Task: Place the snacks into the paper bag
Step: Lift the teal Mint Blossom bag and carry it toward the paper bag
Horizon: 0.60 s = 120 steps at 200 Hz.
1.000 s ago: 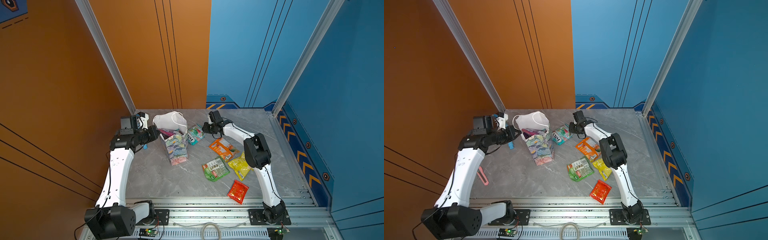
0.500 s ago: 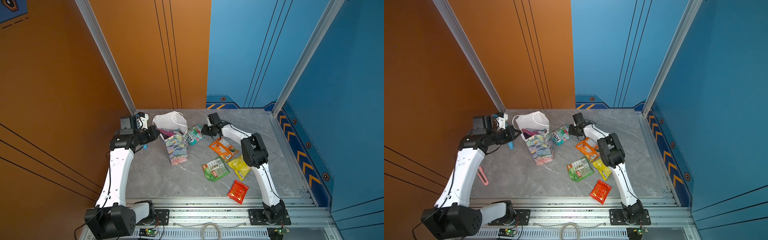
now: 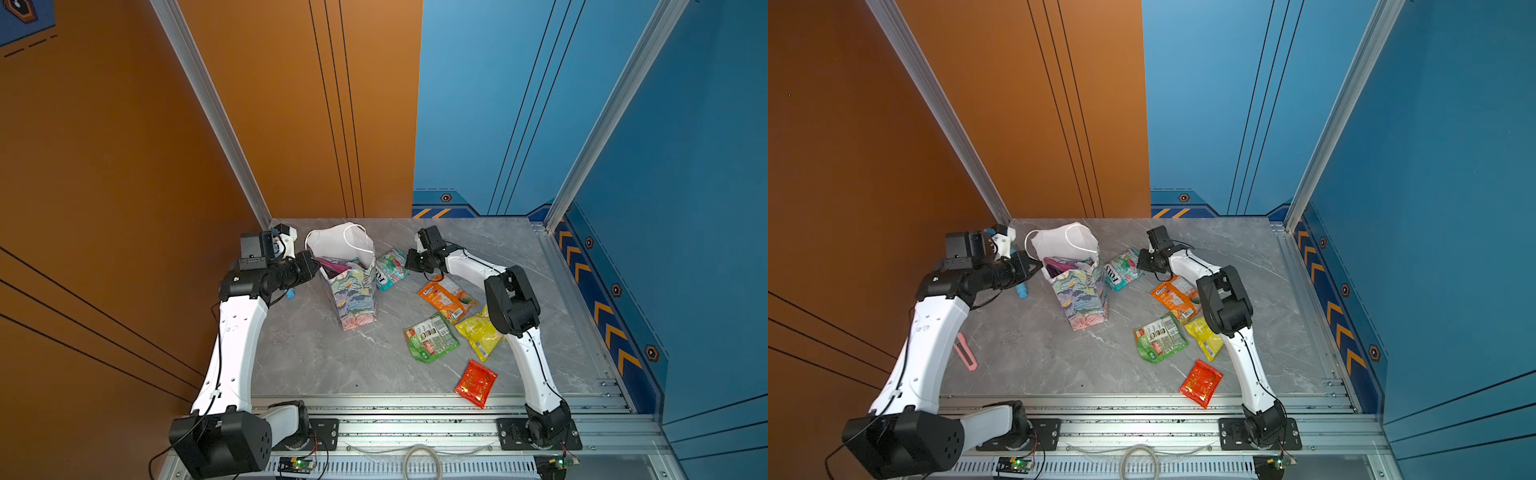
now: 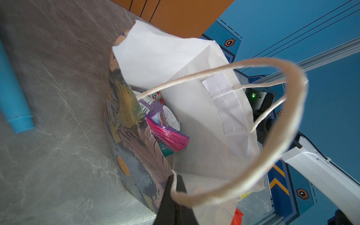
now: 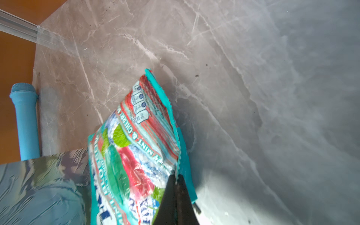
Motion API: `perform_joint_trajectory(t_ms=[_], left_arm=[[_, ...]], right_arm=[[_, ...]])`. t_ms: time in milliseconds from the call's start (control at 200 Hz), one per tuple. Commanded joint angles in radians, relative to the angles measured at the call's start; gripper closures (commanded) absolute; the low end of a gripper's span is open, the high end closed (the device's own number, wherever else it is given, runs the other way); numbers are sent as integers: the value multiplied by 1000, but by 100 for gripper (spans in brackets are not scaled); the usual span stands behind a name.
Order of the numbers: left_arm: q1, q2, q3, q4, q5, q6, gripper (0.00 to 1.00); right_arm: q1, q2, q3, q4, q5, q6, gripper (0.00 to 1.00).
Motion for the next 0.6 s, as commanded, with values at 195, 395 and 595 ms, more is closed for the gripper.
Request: perform_joint_trajectory(t_ms=[195, 395, 595], left_arm=[[12, -10, 7, 14, 37, 6, 100], [11, -24, 6, 13, 42, -3, 100], [9, -21, 6, 13, 46, -9, 100]], right_arm=[[9, -250, -55, 20, 56, -53, 100], [30, -362, -60, 23, 81, -85, 100], [49, -421, -31, 9, 95, -112, 100]])
